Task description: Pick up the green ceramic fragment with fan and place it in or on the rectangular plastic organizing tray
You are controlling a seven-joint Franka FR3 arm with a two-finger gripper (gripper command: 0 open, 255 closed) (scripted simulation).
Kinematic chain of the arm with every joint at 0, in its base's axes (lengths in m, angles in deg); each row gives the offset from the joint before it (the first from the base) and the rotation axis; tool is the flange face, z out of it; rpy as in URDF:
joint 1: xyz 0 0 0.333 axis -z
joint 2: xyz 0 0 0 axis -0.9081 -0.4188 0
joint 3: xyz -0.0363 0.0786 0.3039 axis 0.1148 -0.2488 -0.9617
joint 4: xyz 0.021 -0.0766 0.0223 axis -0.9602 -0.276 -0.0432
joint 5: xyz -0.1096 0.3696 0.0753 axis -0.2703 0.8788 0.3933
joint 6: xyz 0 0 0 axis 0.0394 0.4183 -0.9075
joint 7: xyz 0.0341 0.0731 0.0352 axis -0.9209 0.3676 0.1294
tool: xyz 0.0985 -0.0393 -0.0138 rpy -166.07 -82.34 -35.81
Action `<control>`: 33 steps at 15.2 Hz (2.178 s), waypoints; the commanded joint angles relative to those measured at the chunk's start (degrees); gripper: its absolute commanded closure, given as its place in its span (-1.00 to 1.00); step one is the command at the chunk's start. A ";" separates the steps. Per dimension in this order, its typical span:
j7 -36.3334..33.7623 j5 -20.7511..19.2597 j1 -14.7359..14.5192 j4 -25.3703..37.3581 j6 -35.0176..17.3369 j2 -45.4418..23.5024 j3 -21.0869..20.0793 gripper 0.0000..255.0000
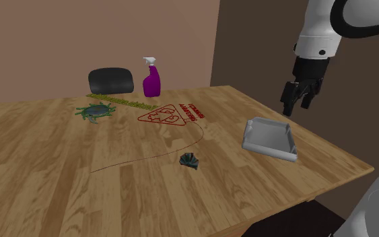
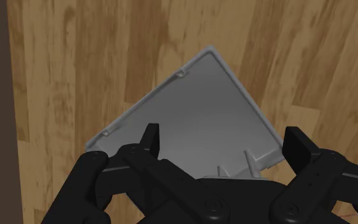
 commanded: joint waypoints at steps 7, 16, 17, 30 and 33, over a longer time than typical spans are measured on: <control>-4.58 4.72 -2.40 -3.15 -9.04 -4.35 -4.04 -1.00; -10.49 10.03 -5.74 -3.35 -22.74 -14.79 -10.32 -1.00; -11.11 10.44 -6.06 -3.02 -24.20 -16.20 -11.03 -1.00; -18.91 11.01 -9.08 5.06 -39.57 -35.11 -18.73 -1.00; -19.10 10.79 -9.14 3.80 -41.88 -36.18 -18.94 -1.00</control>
